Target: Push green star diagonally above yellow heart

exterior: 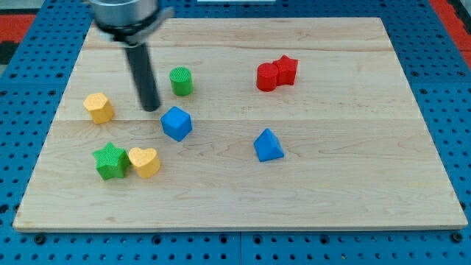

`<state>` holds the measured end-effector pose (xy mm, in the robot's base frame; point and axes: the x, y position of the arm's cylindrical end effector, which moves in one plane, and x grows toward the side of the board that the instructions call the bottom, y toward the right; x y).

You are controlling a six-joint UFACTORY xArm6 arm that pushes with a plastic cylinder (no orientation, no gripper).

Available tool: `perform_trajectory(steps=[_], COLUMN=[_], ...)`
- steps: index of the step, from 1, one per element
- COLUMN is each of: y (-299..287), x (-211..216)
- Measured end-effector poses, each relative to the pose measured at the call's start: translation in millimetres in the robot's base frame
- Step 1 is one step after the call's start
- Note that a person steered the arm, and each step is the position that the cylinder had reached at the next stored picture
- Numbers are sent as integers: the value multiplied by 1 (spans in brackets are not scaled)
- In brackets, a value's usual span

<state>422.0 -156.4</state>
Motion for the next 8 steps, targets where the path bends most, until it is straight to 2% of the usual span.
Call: perform_trajectory(steps=[1, 2, 3, 4, 5, 6, 7, 8], y=[61, 165, 101, -4, -63, -92, -93, -64], x=[32, 35, 47, 44, 44, 75, 120, 143])
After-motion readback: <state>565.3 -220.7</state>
